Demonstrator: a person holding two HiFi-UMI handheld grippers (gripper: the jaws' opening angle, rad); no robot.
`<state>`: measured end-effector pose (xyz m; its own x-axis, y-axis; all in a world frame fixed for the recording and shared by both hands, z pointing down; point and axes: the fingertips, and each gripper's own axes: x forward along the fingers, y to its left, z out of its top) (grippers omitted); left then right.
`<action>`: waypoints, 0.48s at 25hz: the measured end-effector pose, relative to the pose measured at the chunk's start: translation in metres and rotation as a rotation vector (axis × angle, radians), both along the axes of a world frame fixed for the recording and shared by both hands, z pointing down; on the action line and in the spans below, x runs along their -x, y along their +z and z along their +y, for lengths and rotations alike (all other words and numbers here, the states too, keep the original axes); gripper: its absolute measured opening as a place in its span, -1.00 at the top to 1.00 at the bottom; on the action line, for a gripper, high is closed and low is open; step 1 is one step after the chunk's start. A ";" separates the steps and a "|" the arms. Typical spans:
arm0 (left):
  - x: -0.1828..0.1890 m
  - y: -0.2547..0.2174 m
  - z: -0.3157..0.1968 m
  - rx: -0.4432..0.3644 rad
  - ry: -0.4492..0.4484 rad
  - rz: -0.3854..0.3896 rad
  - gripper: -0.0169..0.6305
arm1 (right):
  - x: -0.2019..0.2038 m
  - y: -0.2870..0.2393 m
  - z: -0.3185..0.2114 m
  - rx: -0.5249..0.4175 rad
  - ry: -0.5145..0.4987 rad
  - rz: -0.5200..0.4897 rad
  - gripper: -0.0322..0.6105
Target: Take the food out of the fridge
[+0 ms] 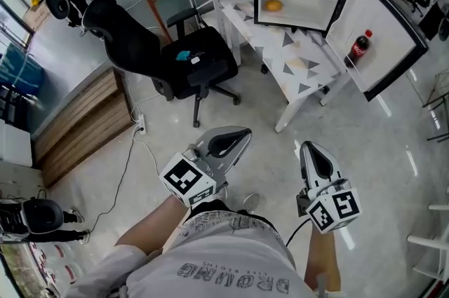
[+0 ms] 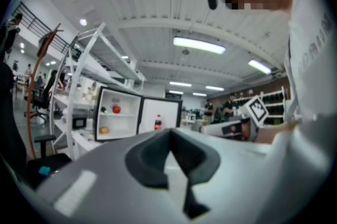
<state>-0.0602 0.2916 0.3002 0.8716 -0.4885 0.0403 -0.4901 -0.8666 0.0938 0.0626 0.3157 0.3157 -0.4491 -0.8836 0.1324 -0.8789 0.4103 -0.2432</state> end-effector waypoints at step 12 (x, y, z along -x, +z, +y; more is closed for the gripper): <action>-0.033 0.004 0.001 0.002 -0.007 -0.027 0.93 | -0.030 0.011 -0.001 0.018 -0.019 -0.025 0.89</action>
<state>-0.0276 0.2930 0.3041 0.8667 -0.4946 0.0644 -0.4986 -0.8630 0.0820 0.0926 0.3149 0.3268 -0.4694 -0.8723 0.1367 -0.8644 0.4224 -0.2727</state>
